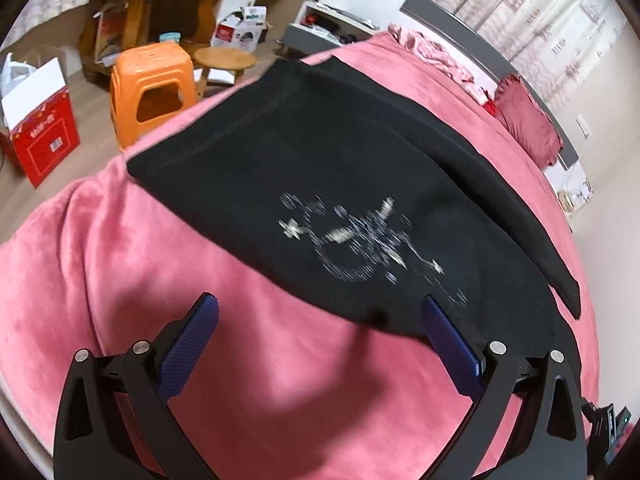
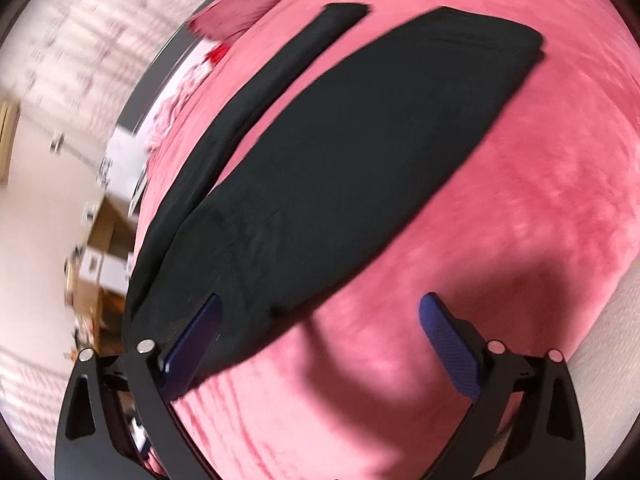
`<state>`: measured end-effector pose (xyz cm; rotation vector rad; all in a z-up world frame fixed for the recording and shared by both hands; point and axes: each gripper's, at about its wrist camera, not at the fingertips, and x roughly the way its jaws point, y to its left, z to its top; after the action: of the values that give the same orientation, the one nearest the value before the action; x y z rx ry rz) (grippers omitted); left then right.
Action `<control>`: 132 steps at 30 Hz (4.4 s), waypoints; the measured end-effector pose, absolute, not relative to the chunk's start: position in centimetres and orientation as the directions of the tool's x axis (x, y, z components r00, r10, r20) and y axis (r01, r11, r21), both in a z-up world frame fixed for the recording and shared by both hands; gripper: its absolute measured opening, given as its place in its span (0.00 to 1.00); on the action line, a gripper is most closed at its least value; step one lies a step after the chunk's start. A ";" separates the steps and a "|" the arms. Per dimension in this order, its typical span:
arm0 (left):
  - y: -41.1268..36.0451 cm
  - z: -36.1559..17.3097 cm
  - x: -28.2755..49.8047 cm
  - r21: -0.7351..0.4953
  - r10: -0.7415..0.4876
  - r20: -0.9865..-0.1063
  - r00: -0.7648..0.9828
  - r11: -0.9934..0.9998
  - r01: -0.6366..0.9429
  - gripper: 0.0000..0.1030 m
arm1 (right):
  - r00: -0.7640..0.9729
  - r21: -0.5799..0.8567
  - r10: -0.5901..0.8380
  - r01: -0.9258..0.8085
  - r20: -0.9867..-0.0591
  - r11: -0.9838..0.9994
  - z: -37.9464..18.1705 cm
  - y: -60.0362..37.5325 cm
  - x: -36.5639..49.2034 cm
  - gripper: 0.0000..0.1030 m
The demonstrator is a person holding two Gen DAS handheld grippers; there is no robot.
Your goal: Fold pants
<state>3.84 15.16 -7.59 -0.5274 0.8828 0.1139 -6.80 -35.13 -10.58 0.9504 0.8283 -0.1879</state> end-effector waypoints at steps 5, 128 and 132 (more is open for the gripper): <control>17.3 -8.3 4.8 -0.381 -0.068 -0.741 0.668 0.862 -0.335 0.97 | 0.752 0.749 0.226 0.479 -0.619 0.457 -11.9 -39.2 -7.9 0.83; 12.8 -7.5 6.7 -0.018 0.116 -0.851 0.513 0.969 -0.248 0.89 | 0.716 0.042 -0.060 0.124 -0.696 0.991 -8.9 -22.9 9.1 0.91; 12.9 -7.4 6.9 -0.027 0.108 -0.849 0.517 0.969 -0.246 0.89 | 0.707 -0.013 -0.068 0.083 -0.704 0.996 -10.6 -21.1 11.0 0.92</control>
<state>6.89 12.89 -7.39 -0.1508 1.0067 0.2132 11.01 -21.06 -10.57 0.0197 0.7815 -0.0839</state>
